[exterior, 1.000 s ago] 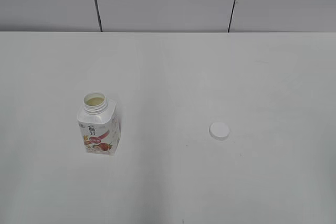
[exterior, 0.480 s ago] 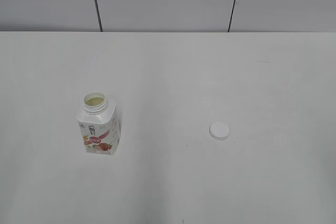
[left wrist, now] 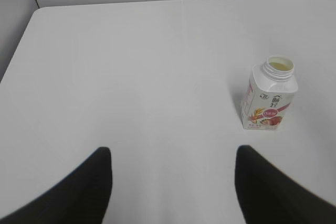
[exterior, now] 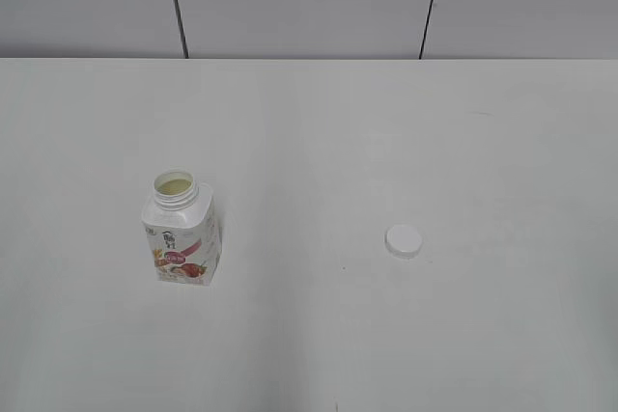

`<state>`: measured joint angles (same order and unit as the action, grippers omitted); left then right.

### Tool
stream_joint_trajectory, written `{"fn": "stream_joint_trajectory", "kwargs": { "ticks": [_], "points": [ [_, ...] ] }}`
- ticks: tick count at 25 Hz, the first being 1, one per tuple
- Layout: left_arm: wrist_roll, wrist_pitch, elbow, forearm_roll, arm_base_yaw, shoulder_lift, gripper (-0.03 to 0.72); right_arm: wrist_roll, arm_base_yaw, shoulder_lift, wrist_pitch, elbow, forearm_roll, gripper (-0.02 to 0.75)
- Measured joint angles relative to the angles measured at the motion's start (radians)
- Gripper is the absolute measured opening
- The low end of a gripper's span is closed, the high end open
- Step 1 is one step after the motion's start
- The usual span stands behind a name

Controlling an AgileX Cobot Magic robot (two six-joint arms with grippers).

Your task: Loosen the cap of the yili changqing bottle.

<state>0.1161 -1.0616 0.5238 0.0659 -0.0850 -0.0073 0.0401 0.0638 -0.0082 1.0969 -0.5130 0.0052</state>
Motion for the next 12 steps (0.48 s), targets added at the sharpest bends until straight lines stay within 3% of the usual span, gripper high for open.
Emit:
{"fn": "stream_joint_trajectory", "kwargs": {
  "ticks": [12],
  "points": [
    [0.000,0.000,0.000,0.000,0.000,0.000,0.436,0.000,0.000,0.000,0.000,0.000,0.000,0.585]
  ]
}}
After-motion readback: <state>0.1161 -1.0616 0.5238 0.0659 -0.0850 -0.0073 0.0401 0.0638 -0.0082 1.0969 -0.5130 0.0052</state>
